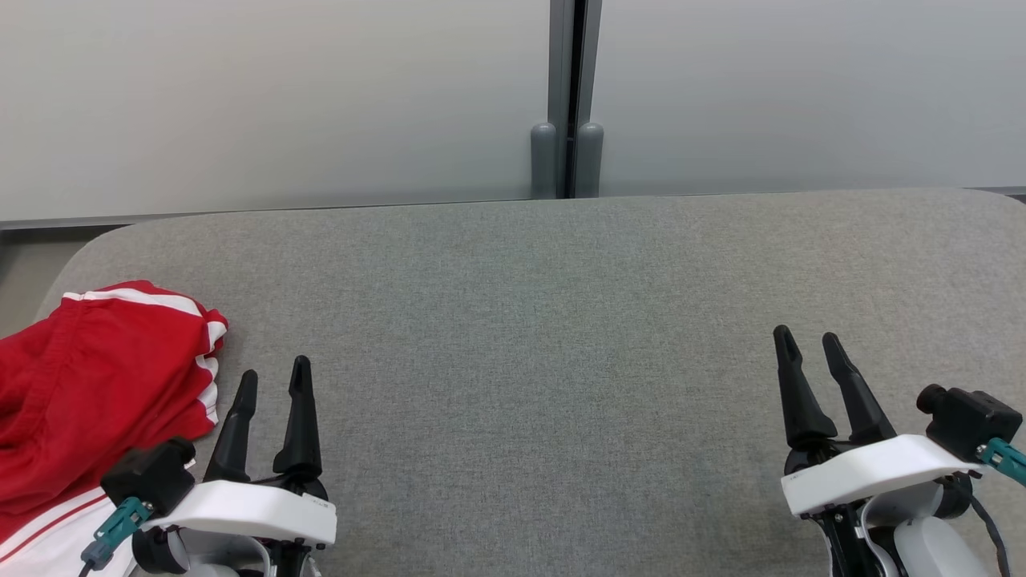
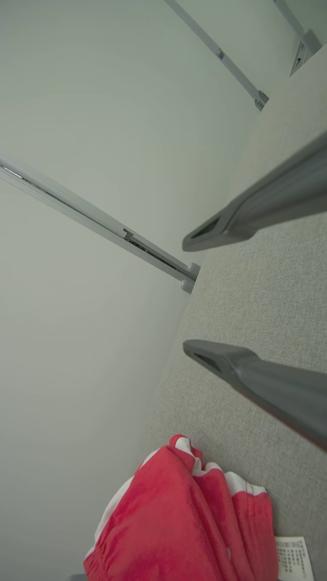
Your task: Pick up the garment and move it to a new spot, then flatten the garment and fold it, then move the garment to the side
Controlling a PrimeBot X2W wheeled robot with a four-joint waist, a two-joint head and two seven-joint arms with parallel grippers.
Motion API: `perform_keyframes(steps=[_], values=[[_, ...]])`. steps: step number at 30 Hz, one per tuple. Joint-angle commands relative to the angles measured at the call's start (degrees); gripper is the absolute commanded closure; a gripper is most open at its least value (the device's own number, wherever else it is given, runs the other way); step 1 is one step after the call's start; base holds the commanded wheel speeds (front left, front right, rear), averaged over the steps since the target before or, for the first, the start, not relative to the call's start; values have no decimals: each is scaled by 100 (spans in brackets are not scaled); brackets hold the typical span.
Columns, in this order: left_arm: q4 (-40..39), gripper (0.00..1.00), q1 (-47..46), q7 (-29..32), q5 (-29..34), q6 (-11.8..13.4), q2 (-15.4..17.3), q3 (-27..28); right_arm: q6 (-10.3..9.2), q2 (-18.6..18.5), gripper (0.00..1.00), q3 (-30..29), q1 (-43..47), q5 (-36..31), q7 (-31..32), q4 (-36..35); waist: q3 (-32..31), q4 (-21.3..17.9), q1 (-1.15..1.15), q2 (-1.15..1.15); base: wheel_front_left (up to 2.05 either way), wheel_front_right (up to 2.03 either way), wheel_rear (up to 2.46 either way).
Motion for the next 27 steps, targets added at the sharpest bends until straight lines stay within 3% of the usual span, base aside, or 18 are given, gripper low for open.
perform_keyframes(steps=[1,27], values=[[-69,0,-110,-46,149,16,38,-18,9,-64,0,27,-90,-135,-62,-64,4,4,0,0,0,0,0],[-110,0,-88,-370,1255,84,48,-213,12,-167,0,342,-152,-1152,-379,130,2,35,0,0,0,0,0]])
